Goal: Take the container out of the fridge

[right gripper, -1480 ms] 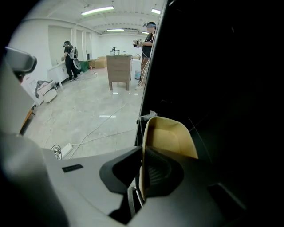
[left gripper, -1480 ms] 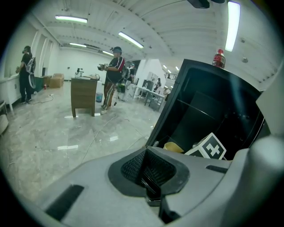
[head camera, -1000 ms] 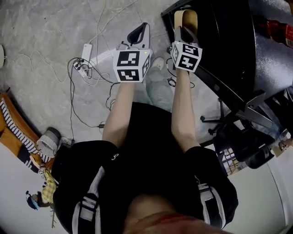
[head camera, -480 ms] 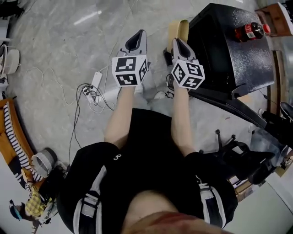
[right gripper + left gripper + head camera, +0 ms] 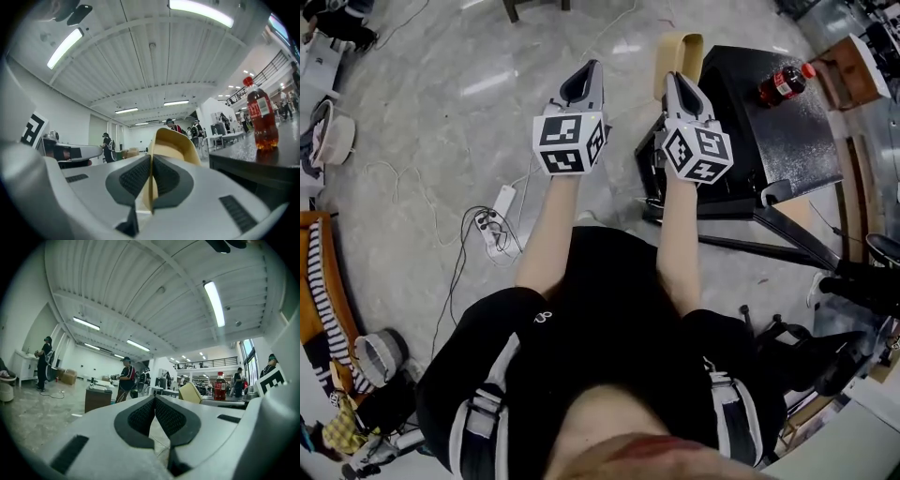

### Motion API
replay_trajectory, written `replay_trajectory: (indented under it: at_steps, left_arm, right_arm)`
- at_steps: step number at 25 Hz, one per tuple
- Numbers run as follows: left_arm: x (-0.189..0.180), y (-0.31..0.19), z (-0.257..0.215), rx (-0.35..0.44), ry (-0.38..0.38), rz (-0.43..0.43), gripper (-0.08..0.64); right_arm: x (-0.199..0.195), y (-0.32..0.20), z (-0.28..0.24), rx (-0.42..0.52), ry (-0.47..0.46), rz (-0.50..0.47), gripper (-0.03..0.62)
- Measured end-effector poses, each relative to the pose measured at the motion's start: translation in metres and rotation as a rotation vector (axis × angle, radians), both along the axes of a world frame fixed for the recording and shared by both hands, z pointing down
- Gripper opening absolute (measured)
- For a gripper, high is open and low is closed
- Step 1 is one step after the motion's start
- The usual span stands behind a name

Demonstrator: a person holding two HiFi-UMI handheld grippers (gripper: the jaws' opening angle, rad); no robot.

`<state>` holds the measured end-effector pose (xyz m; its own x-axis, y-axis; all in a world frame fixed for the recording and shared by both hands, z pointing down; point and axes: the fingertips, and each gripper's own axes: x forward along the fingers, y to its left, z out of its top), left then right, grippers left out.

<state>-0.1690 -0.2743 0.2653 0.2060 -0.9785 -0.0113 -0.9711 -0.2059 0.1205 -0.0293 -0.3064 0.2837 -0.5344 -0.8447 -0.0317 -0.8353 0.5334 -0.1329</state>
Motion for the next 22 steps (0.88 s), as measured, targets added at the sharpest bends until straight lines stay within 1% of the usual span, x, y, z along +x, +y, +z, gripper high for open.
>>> replay_trajectory:
  at_steps: [4,9,16,22]
  left_arm:
    - [-0.009,0.002,-0.013,0.031,0.008,-0.012,0.008]
    - [-0.032,-0.002,-0.013,0.036,0.034,-0.038,0.008]
    - [-0.028,-0.011,-0.017,0.051,0.025,-0.026,0.008]
    - [-0.032,-0.020,-0.013,0.056,0.026,-0.032,0.008]
  right_arm:
    - [0.001,0.000,-0.019,0.039,0.004,0.007,0.021]
    - [-0.005,-0.003,-0.026,0.060,0.012,0.015,0.021]
    - [0.000,-0.013,-0.031,0.076,0.017,0.030,0.023]
    - [-0.001,-0.021,-0.030,0.085,0.023,0.033,0.022]
